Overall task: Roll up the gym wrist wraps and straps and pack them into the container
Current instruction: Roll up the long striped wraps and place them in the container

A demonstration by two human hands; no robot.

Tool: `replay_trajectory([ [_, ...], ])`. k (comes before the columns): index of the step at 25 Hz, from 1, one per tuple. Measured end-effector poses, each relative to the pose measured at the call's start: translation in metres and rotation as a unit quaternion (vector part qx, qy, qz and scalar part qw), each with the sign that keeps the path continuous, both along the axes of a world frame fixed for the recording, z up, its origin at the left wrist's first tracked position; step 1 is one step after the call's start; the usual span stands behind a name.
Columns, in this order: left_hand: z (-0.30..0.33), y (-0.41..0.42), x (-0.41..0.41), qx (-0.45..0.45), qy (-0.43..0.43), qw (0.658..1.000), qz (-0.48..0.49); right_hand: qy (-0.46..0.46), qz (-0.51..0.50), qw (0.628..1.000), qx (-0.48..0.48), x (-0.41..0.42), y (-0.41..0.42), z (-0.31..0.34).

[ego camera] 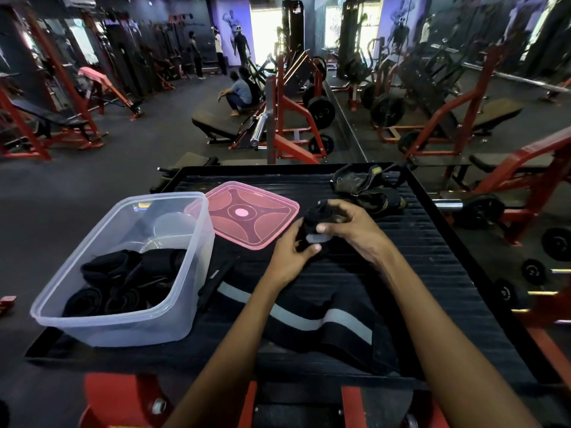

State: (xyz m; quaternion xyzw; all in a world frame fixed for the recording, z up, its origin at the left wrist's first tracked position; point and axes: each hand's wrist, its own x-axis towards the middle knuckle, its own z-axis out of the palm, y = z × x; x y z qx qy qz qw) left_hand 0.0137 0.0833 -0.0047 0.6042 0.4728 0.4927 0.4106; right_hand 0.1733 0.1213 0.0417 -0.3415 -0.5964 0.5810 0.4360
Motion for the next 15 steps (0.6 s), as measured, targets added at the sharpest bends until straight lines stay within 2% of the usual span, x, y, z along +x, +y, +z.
replay_trajectory([
  [2, -0.002, -0.002, 0.000, 0.014, 0.013, 0.999, 0.036, -0.059, -0.011, 0.998, 0.035, -0.003, -0.005, -0.006],
  [6, -0.002, -0.006, 0.001, -0.001, 0.088, 0.995, 0.042, -0.128, 0.003, 0.991, 0.027, -0.003, -0.008, -0.026],
  [13, 0.008, -0.010, -0.008, -0.062, 0.162, 0.985, 0.025, -0.174, 0.014, 0.985, 0.015, 0.001, -0.012, -0.025],
  [15, 0.014, -0.022, -0.012, -0.060, 0.169, 0.983, 0.037, -0.223, -0.013, 0.974, 0.022, 0.003, -0.015, -0.021],
])
